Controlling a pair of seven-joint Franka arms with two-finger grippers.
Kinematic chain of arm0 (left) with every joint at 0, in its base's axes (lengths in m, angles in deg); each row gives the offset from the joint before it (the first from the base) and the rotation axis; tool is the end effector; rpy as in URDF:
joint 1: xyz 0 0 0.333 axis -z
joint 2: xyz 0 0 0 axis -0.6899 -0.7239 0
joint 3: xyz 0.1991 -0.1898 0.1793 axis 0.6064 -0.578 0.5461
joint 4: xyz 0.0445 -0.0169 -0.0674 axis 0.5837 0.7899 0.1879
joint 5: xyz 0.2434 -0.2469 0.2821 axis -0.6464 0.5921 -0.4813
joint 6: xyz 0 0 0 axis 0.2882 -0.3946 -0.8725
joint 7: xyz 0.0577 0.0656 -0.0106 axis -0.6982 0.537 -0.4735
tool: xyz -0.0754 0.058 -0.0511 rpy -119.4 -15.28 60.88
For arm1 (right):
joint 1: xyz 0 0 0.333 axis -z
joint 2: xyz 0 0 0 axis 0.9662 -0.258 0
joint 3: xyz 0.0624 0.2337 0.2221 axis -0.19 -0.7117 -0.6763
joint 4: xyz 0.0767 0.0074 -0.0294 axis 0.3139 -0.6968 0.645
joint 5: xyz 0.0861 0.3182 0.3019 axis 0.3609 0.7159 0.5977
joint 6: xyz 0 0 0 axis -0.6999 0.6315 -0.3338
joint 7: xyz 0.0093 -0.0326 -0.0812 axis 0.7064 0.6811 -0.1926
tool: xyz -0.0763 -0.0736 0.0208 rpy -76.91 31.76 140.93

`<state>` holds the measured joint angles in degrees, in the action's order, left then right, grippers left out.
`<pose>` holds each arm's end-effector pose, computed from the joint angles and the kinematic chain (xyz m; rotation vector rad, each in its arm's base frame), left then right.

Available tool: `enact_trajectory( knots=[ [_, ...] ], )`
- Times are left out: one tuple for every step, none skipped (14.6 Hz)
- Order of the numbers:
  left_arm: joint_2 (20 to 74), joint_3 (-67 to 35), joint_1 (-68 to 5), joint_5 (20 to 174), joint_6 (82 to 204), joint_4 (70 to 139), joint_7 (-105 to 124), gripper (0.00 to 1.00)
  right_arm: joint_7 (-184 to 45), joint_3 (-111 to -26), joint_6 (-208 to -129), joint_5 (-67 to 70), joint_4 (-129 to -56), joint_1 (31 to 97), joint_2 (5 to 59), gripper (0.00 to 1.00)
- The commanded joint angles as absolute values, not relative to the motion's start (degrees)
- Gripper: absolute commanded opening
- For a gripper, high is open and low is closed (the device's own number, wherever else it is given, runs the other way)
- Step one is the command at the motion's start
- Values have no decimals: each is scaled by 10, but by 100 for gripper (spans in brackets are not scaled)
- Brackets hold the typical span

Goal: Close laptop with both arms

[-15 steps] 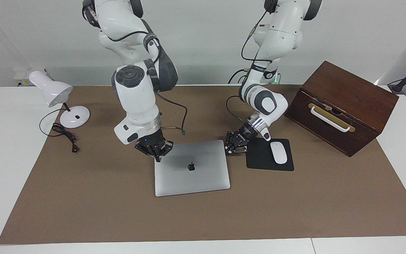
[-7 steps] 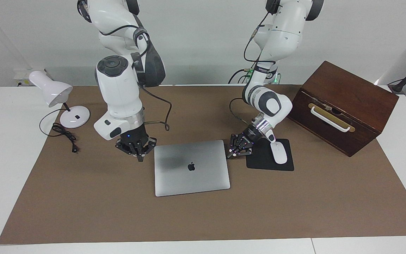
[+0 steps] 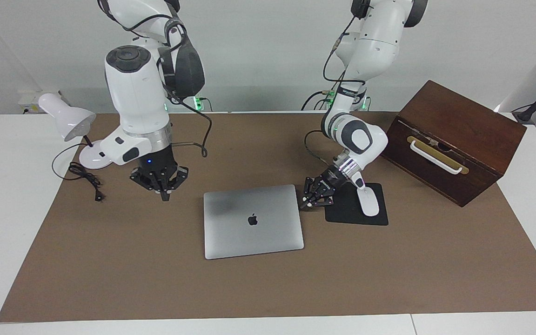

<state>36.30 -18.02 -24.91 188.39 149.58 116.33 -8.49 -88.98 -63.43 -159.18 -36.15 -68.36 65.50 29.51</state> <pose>0.5661 -0.2393 0.2087 1.1243 1.7868 -0.5930 0.7198 0.1372 0.5589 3.0551 0.0460 0.3215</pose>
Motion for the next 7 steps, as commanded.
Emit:
enact_trajectory(
  knots=[
    [357, -181, -263, 1857, 1491, 1149, -91, 0, -875, -639, -1569, -365, -688, 664, 318, 0],
    [357, -181, -267, 1852, 1490, 1148, -91, 0, -875, -639, -1567, -364, -688, 666, 321, 0],
    [359, -181, -269, 1841, 1490, 1147, -92, 0, -875, -639, -1563, -363, -688, 670, 323, 0],
    [363, -181, -269, 1826, 1491, 1144, -92, 0, -875, -640, -1563, -363, -688, 673, 325, 0],
    [364, -181, -269, 1808, 1493, 1139, -93, 0, -874, -641, -1561, -361, -688, 675, 329, 0],
    [366, -181, -269, 1788, 1494, 1128, -98, 0, -871, -641, -1556, -360, -688, 676, 331, 0],
    [367, -181, -268, 1761, 1496, 1123, -101, 0, -870, -642, -1551, -359, -688, 678, 333, 0]
  ],
)
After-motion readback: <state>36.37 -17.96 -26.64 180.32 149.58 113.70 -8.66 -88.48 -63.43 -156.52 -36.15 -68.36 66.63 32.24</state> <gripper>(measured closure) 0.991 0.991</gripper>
